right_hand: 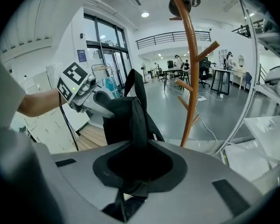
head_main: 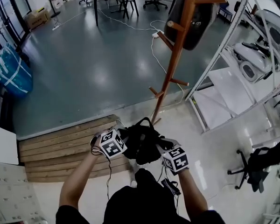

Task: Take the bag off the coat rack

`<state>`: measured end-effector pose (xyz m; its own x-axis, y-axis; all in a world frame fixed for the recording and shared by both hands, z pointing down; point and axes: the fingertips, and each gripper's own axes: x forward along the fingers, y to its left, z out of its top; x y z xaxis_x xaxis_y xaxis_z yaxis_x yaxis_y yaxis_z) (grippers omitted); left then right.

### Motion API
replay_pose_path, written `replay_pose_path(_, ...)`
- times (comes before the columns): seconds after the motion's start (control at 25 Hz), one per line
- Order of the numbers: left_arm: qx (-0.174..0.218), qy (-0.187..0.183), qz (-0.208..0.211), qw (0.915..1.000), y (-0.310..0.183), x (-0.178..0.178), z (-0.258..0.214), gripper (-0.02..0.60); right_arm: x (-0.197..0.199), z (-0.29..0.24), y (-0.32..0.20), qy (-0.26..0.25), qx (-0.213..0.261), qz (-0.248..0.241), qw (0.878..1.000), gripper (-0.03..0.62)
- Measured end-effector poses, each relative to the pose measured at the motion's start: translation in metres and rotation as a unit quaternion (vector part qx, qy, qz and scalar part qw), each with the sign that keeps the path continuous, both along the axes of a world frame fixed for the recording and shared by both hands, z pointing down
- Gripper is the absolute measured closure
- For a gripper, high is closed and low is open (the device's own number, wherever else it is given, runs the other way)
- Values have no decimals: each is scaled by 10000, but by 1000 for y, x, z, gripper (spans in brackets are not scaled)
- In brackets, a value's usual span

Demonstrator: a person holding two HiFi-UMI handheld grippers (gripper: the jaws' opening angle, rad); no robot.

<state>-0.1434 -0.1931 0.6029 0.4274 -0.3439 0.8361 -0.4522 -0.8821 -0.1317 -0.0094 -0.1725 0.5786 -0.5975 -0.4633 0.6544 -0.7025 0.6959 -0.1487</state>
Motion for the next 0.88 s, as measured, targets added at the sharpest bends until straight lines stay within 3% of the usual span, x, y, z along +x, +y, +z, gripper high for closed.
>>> replay_pose_path(0.44, -186, 105, -75, 9997, 109, -21, 21, 505, -20, 23, 103, -24, -259, -232, 9994, 526)
replay_pose_path(0.88, -360, 290, -293, 9985, 177, -12, 27, 505, -10, 29, 162, -4, -360, -626, 9974, 528)
